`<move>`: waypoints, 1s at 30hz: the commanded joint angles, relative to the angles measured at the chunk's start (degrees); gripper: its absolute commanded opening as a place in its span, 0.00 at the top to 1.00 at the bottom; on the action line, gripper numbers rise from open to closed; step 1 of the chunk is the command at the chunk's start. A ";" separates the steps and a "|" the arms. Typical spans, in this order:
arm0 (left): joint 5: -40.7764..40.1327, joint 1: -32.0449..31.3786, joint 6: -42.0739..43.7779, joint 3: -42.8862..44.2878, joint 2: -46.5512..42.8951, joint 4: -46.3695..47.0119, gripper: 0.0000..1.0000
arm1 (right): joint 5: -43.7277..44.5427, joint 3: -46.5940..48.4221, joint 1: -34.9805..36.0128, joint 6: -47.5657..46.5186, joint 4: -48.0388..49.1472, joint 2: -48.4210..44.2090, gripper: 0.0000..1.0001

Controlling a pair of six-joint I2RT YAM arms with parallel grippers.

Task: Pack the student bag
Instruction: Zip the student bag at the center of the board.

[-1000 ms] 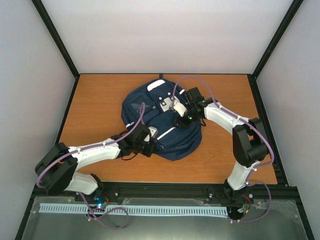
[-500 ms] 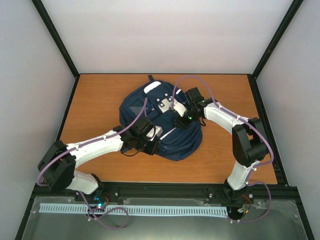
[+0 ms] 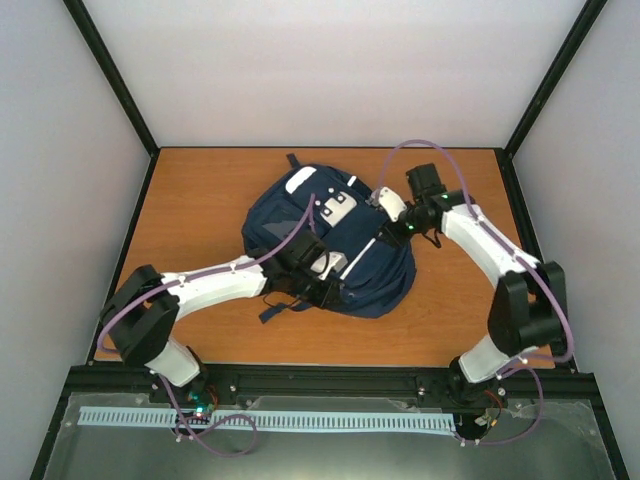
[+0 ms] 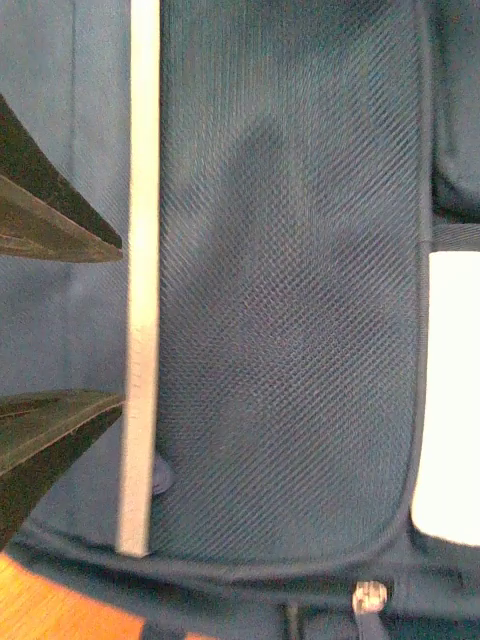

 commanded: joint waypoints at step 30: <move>-18.76 -3.47 -0.16 11.68 1.10 3.55 0.52 | -0.05 -24.27 -4.98 -7.15 -1.45 -22.72 0.58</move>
